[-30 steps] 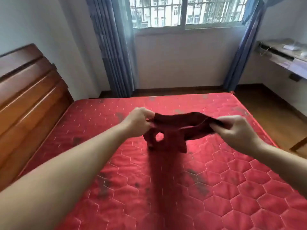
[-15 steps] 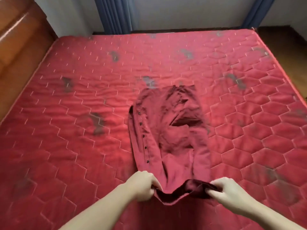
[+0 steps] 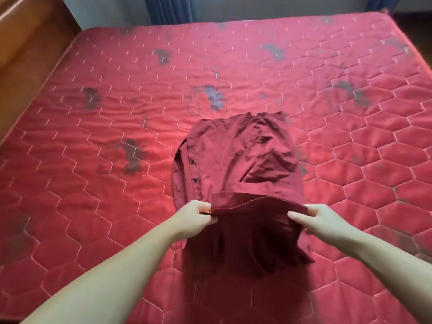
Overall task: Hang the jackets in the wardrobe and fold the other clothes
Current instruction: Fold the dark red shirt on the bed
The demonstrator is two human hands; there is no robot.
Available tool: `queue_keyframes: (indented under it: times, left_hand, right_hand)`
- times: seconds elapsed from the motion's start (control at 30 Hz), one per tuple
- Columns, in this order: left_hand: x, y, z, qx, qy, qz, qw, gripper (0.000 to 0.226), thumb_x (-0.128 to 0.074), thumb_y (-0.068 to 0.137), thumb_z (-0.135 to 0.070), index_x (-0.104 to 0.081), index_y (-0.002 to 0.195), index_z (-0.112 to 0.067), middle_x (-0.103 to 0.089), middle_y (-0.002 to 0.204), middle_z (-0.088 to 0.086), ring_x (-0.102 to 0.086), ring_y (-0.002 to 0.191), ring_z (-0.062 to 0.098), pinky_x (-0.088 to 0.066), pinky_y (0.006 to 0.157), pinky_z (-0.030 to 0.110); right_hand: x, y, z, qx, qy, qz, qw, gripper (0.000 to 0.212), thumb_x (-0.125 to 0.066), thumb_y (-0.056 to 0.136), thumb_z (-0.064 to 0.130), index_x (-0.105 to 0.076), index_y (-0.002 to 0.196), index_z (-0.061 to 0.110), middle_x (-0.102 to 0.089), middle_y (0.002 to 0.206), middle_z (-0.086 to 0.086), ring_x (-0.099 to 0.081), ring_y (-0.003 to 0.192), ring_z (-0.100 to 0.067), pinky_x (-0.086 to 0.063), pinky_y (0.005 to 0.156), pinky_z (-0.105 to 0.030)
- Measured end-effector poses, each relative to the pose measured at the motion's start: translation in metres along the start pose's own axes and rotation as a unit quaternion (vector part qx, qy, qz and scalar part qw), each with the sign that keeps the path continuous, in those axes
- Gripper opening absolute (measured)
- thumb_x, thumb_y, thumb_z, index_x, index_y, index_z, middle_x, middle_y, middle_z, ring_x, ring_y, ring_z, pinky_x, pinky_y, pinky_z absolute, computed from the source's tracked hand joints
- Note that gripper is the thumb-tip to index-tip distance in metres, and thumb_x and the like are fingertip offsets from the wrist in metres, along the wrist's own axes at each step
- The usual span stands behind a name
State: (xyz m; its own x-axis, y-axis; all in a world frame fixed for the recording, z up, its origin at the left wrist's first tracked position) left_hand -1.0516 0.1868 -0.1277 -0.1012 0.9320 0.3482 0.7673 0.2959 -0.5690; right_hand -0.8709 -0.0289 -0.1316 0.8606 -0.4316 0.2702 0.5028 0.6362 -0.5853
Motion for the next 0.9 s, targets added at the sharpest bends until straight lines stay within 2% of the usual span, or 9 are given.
queue_keyframes:
  times: [0.1,0.17,0.23,0.37,0.47,0.57,0.7,0.8,0.9]
  left_hand:
    - [0.030,0.034,-0.005,-0.028,-0.066,-0.045,0.996,0.016,-0.059,0.092,-0.005,-0.073,0.090,-0.012,-0.061,0.076,-0.009,-0.050,0.070,0.004,-0.041,0.067,0.024]
    - [0.048,0.058,-0.005,-0.034,-0.095,-0.073,0.992,0.013,-0.060,0.093,-0.007,-0.073,0.093,-0.010,-0.064,0.082,-0.004,-0.053,0.074,0.009,-0.043,0.071,0.028]
    - [0.062,0.082,0.001,-0.019,-0.139,-0.103,0.985,0.018,-0.060,0.093,-0.007,-0.075,0.099,-0.016,-0.073,0.093,-0.003,-0.064,0.083,0.011,-0.050,0.082,0.029]
    - [0.070,0.129,0.026,0.042,-0.143,-0.107,0.983,0.021,-0.060,0.093,-0.009,-0.074,0.106,-0.019,-0.075,0.102,-0.003,-0.066,0.093,0.012,-0.050,0.094,0.028]
    - [0.072,0.163,0.040,0.062,-0.122,-0.101,0.985,0.023,-0.064,0.091,-0.014,-0.070,0.113,-0.019,-0.071,0.106,-0.009,-0.062,0.098,0.005,-0.044,0.095,0.017]
    - [0.089,0.194,0.038,0.072,-0.119,-0.122,0.983,0.026,-0.064,0.092,-0.014,-0.067,0.116,-0.021,-0.066,0.103,-0.015,-0.059,0.093,-0.006,-0.038,0.083,0.001]
    - [0.095,0.218,0.037,0.104,-0.123,-0.114,0.980,0.019,-0.065,0.091,-0.016,-0.067,0.102,-0.032,-0.069,0.108,-0.009,-0.061,0.094,0.000,-0.041,0.090,0.014]
    - [0.088,0.225,0.049,0.151,-0.160,-0.100,0.971,0.009,-0.072,0.085,-0.039,-0.071,0.091,-0.032,-0.071,0.087,-0.020,-0.061,0.069,-0.008,-0.044,0.064,0.007]
    - [0.077,0.230,0.054,0.155,-0.187,-0.051,0.969,0.008,-0.074,0.084,-0.033,-0.076,0.087,-0.026,-0.073,0.076,-0.018,-0.065,0.067,-0.004,-0.043,0.055,0.005]
  right_hand:
    - [0.013,0.049,0.025,0.005,0.094,-0.059,0.994,0.018,-0.063,0.092,0.022,-0.075,0.094,0.009,-0.075,0.086,0.004,-0.065,0.073,-0.005,-0.053,0.067,-0.022]
    - [0.018,0.077,0.039,-0.005,0.181,-0.076,0.980,0.018,-0.062,0.093,0.025,-0.075,0.095,0.013,-0.076,0.088,0.000,-0.069,0.074,-0.008,-0.053,0.060,-0.021]
    - [0.012,0.101,0.046,-0.035,0.168,-0.038,0.984,0.013,-0.066,0.089,0.029,-0.074,0.096,0.022,-0.076,0.089,0.005,-0.069,0.072,-0.007,-0.050,0.063,-0.026]
    - [-0.026,0.130,0.017,-0.179,0.056,0.110,0.976,0.010,-0.069,0.084,0.010,-0.064,0.089,0.017,-0.069,0.076,0.004,-0.063,0.069,-0.013,-0.038,0.063,-0.026]
    - [-0.020,0.171,0.018,-0.180,0.068,0.043,0.980,0.016,-0.059,0.087,-0.001,-0.068,0.094,0.010,-0.069,0.071,0.000,-0.071,0.072,-0.016,-0.040,0.063,-0.023]
    - [-0.011,0.208,0.030,-0.168,0.064,0.001,0.984,0.010,-0.060,0.093,0.016,-0.066,0.095,0.009,-0.061,0.063,0.000,-0.073,0.072,-0.021,-0.045,0.052,-0.020]
    - [-0.002,0.234,0.018,-0.185,-0.183,-0.061,0.964,0.052,-0.070,0.076,0.058,-0.059,0.101,0.015,-0.069,0.095,-0.006,-0.066,0.088,-0.025,-0.045,0.067,-0.029]
    - [-0.004,0.242,0.009,-0.155,-0.218,-0.104,0.958,0.055,-0.070,0.074,0.057,-0.055,0.110,0.019,-0.065,0.101,0.000,-0.061,0.097,-0.022,-0.041,0.076,-0.029]
    - [-0.006,0.250,0.012,-0.106,-0.185,-0.120,0.970,0.027,-0.072,0.078,0.039,-0.059,0.077,0.016,-0.061,0.066,0.005,-0.058,0.068,-0.016,-0.038,0.060,-0.020]
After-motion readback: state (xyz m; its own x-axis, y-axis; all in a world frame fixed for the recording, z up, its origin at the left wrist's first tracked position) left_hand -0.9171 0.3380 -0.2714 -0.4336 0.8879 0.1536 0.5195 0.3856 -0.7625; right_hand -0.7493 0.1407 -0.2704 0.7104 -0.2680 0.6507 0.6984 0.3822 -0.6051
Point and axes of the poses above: each hand's wrist, its own y-axis towards the middle knuckle, its own x-axis out of the back of the hand, z = x × y, the point moved 8 cm from there along y, towards the middle knuckle
